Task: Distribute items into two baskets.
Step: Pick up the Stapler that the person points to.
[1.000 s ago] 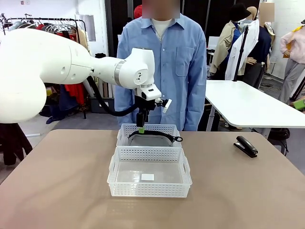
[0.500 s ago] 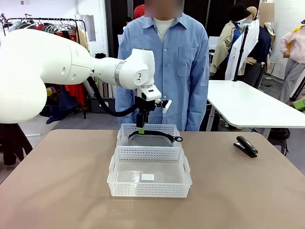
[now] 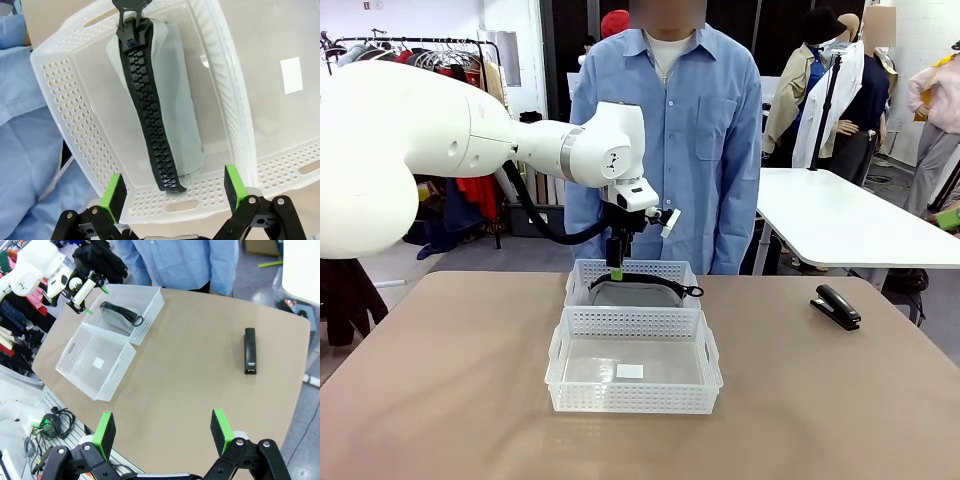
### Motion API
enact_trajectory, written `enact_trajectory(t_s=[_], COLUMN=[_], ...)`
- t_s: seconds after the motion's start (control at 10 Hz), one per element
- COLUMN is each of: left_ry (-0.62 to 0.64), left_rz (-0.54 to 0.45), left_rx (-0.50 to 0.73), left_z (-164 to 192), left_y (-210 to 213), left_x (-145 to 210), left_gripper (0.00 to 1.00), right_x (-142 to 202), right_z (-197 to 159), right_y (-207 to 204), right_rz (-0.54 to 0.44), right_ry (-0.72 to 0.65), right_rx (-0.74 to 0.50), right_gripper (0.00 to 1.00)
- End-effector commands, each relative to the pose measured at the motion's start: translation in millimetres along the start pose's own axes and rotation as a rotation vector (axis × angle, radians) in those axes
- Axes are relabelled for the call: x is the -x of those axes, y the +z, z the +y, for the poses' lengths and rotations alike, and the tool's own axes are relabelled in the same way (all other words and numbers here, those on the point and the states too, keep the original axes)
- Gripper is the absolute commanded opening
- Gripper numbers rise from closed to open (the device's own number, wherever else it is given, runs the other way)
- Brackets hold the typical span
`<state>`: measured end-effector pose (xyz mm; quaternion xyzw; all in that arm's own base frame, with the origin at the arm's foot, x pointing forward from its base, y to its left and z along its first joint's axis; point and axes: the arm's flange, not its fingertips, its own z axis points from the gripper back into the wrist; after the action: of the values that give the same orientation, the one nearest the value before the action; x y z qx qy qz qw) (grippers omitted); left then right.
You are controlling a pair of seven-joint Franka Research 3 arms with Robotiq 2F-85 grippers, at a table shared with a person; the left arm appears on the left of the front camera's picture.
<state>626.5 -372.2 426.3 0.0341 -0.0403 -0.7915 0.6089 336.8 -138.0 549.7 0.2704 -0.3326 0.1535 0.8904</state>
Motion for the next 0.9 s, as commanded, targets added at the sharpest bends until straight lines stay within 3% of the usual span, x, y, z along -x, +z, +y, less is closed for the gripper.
enact_trajectory(t_s=[0.0,0.2,0.4,0.8], left_ry=[0.007,0.056,0.220,0.472], left_rz=[-0.001,0.005,-0.031,-0.147], left_rx=[-0.009,-0.043,-0.071,-0.122], left_z=[0.6,-6.2,-22.8,-91.9], left_y=[2.4,14.6,46.7,103.9], left_x=[-0.3,17.5,71.7,188.2], left_gripper=[1.00,1.00,1.00,1.00], right_x=[-1.8,-1.8,-1.8,-1.8], right_z=[-0.2,-0.2,-0.2,-0.2], right_y=[0.2,0.2,0.2,0.2], right_rz=[-0.018,-0.018,-0.018,-0.018], right_ry=[0.009,0.009,0.009,0.009], right_rx=[-0.017,-0.017,-0.017,-0.017], right_gripper=[1.00,1.00,1.00,1.00])
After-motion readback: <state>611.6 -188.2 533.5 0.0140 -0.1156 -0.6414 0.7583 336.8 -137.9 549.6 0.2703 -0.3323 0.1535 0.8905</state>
